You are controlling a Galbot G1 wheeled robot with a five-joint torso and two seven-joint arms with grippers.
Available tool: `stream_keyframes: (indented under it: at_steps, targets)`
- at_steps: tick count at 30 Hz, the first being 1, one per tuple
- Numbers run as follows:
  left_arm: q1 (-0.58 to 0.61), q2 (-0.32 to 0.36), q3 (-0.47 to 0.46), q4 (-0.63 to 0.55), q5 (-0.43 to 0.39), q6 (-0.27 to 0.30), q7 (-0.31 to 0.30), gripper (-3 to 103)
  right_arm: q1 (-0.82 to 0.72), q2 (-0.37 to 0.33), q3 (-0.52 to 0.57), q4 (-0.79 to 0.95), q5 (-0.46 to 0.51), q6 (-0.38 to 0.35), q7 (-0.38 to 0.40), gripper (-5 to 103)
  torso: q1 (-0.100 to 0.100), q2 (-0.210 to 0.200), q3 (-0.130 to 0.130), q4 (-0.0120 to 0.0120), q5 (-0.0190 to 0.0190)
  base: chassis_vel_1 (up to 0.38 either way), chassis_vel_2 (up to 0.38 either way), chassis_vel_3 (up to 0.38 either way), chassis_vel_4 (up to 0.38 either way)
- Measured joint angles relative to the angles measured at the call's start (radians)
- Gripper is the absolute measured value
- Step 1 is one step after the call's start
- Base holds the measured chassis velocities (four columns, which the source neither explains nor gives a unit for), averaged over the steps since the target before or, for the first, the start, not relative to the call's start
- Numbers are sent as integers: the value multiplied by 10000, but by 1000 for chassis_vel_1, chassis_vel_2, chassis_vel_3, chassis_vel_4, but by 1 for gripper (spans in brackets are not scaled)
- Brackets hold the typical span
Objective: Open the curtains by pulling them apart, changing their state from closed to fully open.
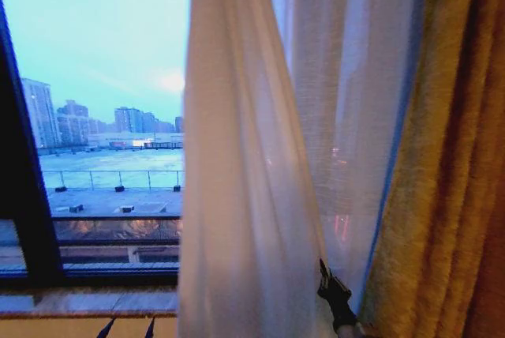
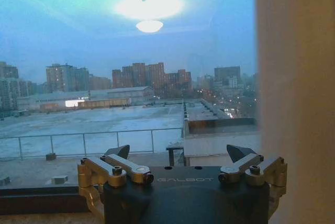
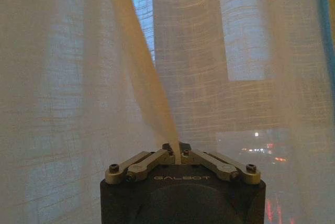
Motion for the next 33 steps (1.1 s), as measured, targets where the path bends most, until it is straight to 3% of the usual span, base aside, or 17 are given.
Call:
stream_keyframes:
  at_steps: [23, 33]
  targets:
    - [-26, -2, 26, 40, 43, 1, 83, 100, -24, -4, -100, 8, 206, 102, -24, 0, -1, 0, 0, -2, 3, 0, 0, 0, 0]
    - [-64, 8, 10, 91, 98, 1, 256, 100, -5, -4, -100, 1, 220, 99, -35, 0, -2, 2, 0, -1, 2, -106, -112, 124, 117]
